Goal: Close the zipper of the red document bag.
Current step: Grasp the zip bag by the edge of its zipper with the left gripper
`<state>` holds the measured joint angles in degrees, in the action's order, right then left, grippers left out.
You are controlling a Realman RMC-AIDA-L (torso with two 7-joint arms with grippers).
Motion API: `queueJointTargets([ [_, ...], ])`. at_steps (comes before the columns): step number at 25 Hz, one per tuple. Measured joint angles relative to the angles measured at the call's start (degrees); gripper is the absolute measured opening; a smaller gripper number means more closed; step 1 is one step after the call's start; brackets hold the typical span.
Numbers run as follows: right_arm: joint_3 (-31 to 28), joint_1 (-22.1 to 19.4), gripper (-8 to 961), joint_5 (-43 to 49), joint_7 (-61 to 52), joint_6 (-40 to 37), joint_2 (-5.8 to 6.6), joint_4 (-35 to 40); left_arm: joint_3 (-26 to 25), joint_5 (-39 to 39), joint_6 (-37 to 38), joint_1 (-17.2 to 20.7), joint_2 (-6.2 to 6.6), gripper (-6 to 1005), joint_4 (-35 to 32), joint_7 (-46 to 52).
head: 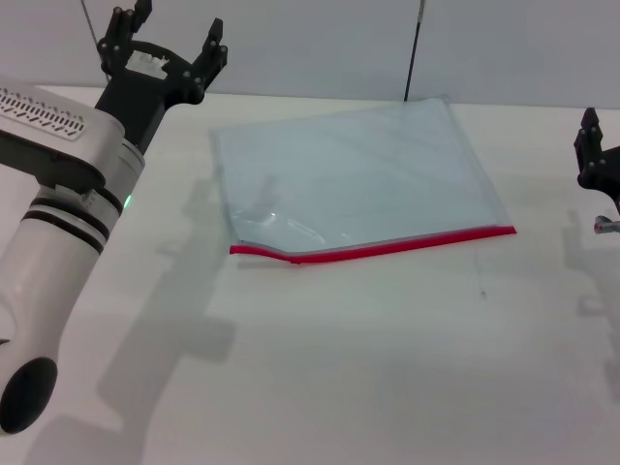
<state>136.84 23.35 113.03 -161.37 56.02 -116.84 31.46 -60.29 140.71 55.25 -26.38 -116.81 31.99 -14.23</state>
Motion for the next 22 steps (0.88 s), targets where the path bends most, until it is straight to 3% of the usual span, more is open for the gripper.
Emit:
queueJointTargets([
  [22, -0.27, 0.24, 466, -0.52, 0.0, -1.21, 0.05, -0.72, 1.73, -0.17, -2.8, -0.71, 0.12, 848, 0.68, 2.04],
])
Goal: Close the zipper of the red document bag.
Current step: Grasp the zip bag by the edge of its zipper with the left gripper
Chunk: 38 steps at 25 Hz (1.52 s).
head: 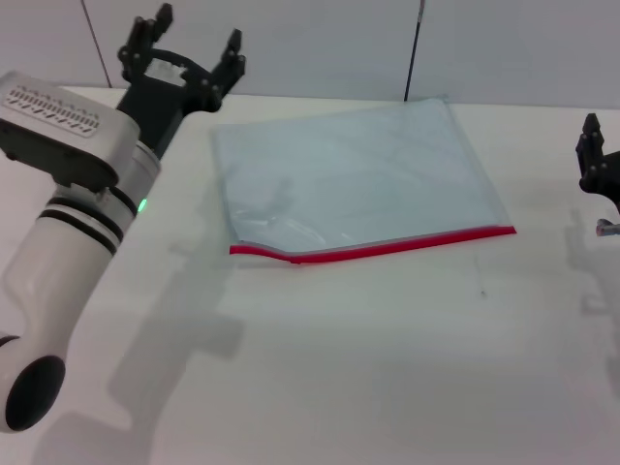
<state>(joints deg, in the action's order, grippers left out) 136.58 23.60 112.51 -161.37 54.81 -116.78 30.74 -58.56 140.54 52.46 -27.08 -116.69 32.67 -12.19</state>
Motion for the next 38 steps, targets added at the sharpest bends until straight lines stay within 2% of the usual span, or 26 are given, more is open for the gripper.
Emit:
queueJointTargets([
  [5, 0.21, 0.41, 466, -2.23, 0.0, -1.09, 0.11, -0.54, 1.18, 2.18, -7.56, -0.86, 0.38, 848, 2.74, -1.03],
  [10, 0.25, 0.5, 466, -2.34, 0.0, -1.83, 0.14, -0.9, 1.08, 6.8, -16.16, -0.55, 1.09, 847, 8.46, -1.49],
  [13, 0.26, 0.61, 466, -2.35, 0.0, -2.47, 0.15, -1.26, 0.46, 9.7, -24.76, -0.5, 1.36, 847, 12.71, -2.7],
  [18, 0.27, 0.66, 466, -2.38, 0.0, -2.57, 0.16, -1.39, -1.56, 10.46, -41.69, 0.13, 2.63, 847, 23.15, -8.13],
  [19, 0.27, 0.67, 466, -2.38, 0.0, -2.57, 0.16, -1.39, -3.1, 10.47, -49.36, 0.88, 2.86, 847, 27.74, -10.92],
  [20, 0.27, 0.69, 466, -2.39, 0.0, -2.58, 0.15, -1.39, -3.1, 10.47, -49.36, 0.88, 2.86, 847, 27.74, -10.92],
  [21, 0.27, 0.73, 466, -2.39, 0.0, -2.59, 0.15, -1.39, -3.91, 10.48, -53.22, 1.3, 2.92, 847, 29.76, -12.37],
  [24, 0.27, 0.84, 466, -2.38, 0.0, -2.6, 0.15, -1.38, -6.57, 10.51, -62.59, 2.84, 2.62, 848, 35.34, -16.83],
  [29, 0.26, 1.0, 466, -2.38, 0.0, -2.61, 0.16, -1.38, -10.24, 11.07, -76.81, 3.79, 1.52, 848, 41.05, -23.88],
  [33, 0.26, 1.19, 466, -2.38, 0.0, -2.61, 0.15, -1.38, -12.89, 15.55, -86.03, 3.76, 0.63, 848, 44.8, -24.71],
  [38, 0.26, 1.34, 466, -2.38, 0.0, -3.06, 0.15, -1.53, -13.06, 21.13, -94.93, 3.78, 0.44, 848, 49.94, -24.65],
])
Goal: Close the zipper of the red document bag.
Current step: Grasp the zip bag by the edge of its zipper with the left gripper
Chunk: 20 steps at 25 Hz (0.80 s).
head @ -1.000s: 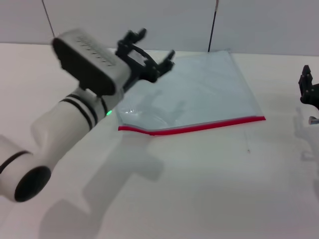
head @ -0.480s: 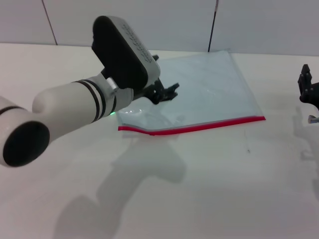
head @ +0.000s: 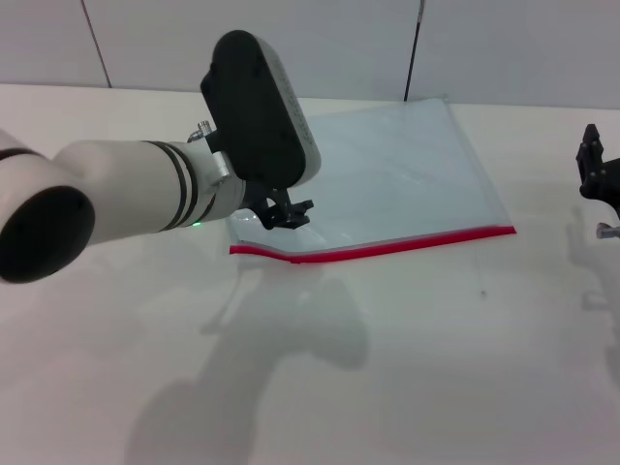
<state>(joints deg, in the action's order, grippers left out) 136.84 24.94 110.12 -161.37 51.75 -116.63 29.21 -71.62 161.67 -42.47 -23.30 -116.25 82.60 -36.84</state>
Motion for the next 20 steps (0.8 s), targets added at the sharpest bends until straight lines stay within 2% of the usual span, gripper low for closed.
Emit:
queueJointTargets([
  [8, 0.0, 0.55, 465, 0.0, 0.0, -0.67, 0.09, -0.04, 0.49, 2.66, -11.14, -3.32, 0.0, 848, 2.24, -1.11],
  [20, 0.0, 0.92, 465, 0.0, 0.0, -1.75, 0.18, -0.68, 3.05, 2.74, -20.57, -4.97, 0.02, 847, 2.62, -0.75],
])
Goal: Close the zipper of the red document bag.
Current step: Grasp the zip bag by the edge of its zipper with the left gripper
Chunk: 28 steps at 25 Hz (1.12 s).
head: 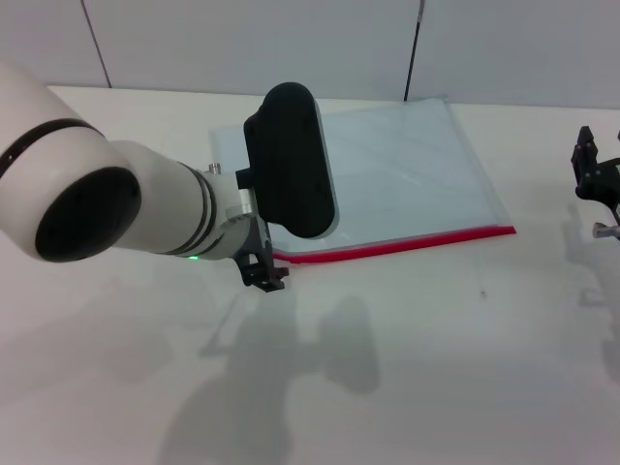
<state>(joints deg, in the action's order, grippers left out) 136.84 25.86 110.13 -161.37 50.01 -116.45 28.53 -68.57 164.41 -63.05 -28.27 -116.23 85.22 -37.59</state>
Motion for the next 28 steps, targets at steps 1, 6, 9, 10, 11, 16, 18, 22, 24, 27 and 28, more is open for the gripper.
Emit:
queueJointTargets([
  [1, 0.0, 0.0, 465, 0.0, 0.0, 0.0, 0.0, -0.04, -0.01, 0.01, -0.29, -0.05, 0.04, 847, -0.17, -0.1],
  [6, -0.02, -0.02, 465, 0.0, 0.0, 0.0, 0.0, -0.16, -0.05, 0.11, -0.44, -0.93, 0.25, 847, -1.53, -0.64],
  [9, -0.06, 0.14, 465, 0.0, 0.0, -0.01, 0.0, -0.44, 0.07, 0.12, -0.22, -2.8, 0.17, 848, -4.19, -0.83],
  [10, -0.05, 0.27, 465, 0.0, 0.0, -0.07, 0.0, -0.52, 0.07, 0.12, -0.18, -3.44, 0.14, 848, -5.07, -0.76],
  [11, -0.03, 0.41, 465, 0.0, 0.0, -0.18, 0.0, -0.56, 0.07, 0.12, -0.16, -3.85, 0.12, 848, -5.51, -0.69],
  [16, -0.06, 0.67, 465, 0.0, 0.0, -0.79, 0.0, -0.59, 0.09, 0.12, 0.98, -4.59, 0.04, 848, -6.66, -0.59],
  [18, -0.07, 0.68, 465, 0.0, 0.0, -0.79, 0.0, -0.51, 0.08, 0.12, 1.29, -4.81, 0.04, 848, -7.11, -0.56],
  [22, -0.09, 0.69, 464, 0.0, 0.0, -0.79, 0.0, -0.48, -0.15, 0.12, 1.35, -5.39, 0.04, 848, -8.08, -0.5],
  [24, -0.13, 0.69, 464, 0.0, 0.0, -0.79, 0.0, -0.43, -0.4, 0.12, 1.36, -5.52, 0.05, 847, -8.38, -0.45],
  [27, -0.23, 0.69, 464, 0.0, 0.0, -0.79, 0.0, -0.46, -0.6, 0.12, 1.46, -5.75, 0.12, 847, -9.19, -0.35],
  [28, -0.25, 0.69, 464, 0.0, 0.0, -0.79, 0.0, -0.47, -0.66, 0.12, 1.55, -5.92, 0.14, 847, -9.62, -0.25],
])
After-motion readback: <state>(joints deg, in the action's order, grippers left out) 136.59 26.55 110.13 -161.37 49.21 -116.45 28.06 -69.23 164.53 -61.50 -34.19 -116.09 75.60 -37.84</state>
